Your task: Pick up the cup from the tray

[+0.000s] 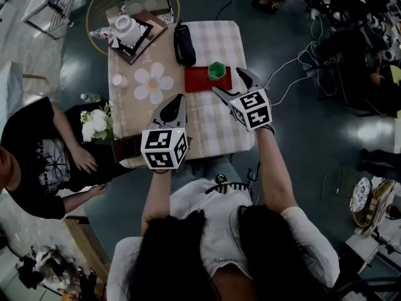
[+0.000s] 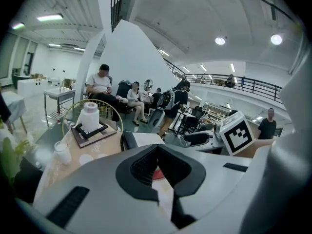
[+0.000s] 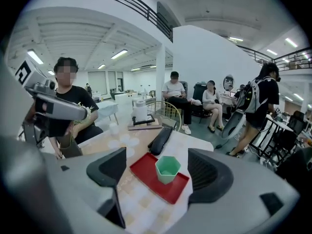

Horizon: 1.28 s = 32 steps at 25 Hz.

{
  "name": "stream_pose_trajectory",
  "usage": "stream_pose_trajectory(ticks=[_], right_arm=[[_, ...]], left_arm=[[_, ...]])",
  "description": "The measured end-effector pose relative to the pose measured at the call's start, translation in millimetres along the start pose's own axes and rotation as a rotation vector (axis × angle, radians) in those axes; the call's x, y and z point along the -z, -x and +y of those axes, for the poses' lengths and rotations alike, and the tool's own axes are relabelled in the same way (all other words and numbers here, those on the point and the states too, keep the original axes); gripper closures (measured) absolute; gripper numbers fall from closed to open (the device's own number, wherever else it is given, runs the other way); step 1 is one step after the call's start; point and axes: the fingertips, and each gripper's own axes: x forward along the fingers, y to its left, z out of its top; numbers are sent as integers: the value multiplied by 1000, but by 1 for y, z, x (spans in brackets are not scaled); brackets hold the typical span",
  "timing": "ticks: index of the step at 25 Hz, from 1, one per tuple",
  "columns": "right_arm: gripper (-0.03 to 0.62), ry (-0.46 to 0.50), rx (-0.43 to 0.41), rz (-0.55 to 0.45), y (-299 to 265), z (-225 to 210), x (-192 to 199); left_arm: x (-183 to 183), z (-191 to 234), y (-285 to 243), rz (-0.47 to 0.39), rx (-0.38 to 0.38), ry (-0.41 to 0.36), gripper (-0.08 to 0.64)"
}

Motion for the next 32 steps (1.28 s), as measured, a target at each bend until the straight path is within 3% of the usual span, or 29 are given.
stream_pose_trajectory(ticks=[14,23,32], right_arm=[[215,107,-186,219,-90,-17,42],[216,147,-221,321,-118,-21,71],[247,142,-250,341,-123,-20,72]], left_arm=[[10,24,-59,86,-79,37,551],[19,37,-76,114,-119,65,551],[24,39,-78,129,-124,79,551]])
